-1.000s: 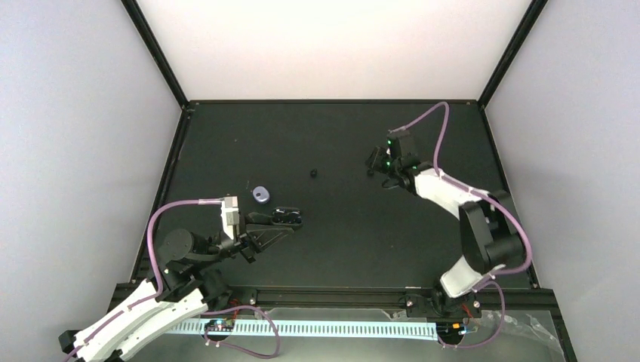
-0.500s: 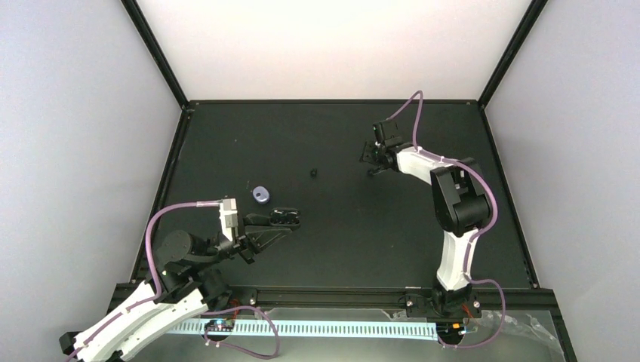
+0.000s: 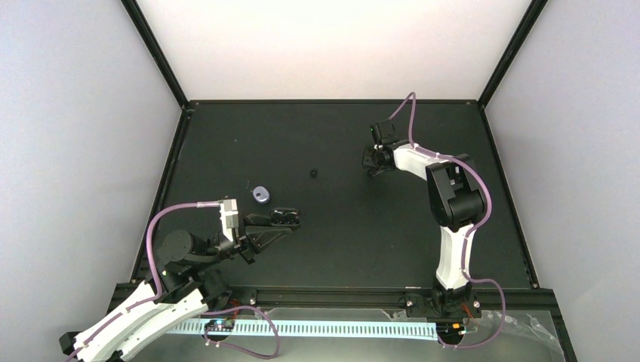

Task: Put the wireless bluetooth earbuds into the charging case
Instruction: Pick up the earbud from the center of the board.

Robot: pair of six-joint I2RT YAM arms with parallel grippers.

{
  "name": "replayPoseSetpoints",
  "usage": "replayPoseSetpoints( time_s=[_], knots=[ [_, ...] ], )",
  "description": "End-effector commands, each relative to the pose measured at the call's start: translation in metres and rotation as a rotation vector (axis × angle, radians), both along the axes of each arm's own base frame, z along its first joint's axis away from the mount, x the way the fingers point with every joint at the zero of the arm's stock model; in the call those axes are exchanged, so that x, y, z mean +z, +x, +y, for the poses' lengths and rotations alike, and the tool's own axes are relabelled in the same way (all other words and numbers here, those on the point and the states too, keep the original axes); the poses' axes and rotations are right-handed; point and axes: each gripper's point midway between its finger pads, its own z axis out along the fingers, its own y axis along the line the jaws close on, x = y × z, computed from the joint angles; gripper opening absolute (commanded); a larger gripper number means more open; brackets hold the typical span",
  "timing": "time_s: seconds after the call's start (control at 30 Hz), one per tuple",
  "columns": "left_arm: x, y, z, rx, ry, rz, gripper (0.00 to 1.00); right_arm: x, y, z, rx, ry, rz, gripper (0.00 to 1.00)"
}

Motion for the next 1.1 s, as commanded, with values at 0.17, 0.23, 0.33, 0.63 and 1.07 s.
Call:
replayPoseSetpoints(
  time_s=[0.17,0.23,0.33,0.63,1.07],
  knots=[
    [0.000,-0.001,0.000,0.002,0.000,-0.019,0.01,-0.028,-0.022,-0.003,0.062,-0.099,0.096,0.35],
    [0.000,-0.001,0.000,0.000,-0.002,-0.020,0.02,-0.031,-0.026,-0.004,0.078,-0.124,0.105,0.31],
    [-0.001,-0.001,0.000,-0.003,-0.002,-0.019,0.02,-0.032,-0.031,-0.003,0.099,-0.154,0.108,0.24],
    [-0.002,-0.004,0.000,-0.013,-0.009,-0.021,0.02,-0.022,-0.051,0.007,0.164,-0.195,0.080,0.12],
    [-0.004,-0.007,0.002,-0.024,-0.022,-0.032,0.02,0.037,-0.119,0.040,0.327,-0.085,-0.064,0.07]
  ],
)
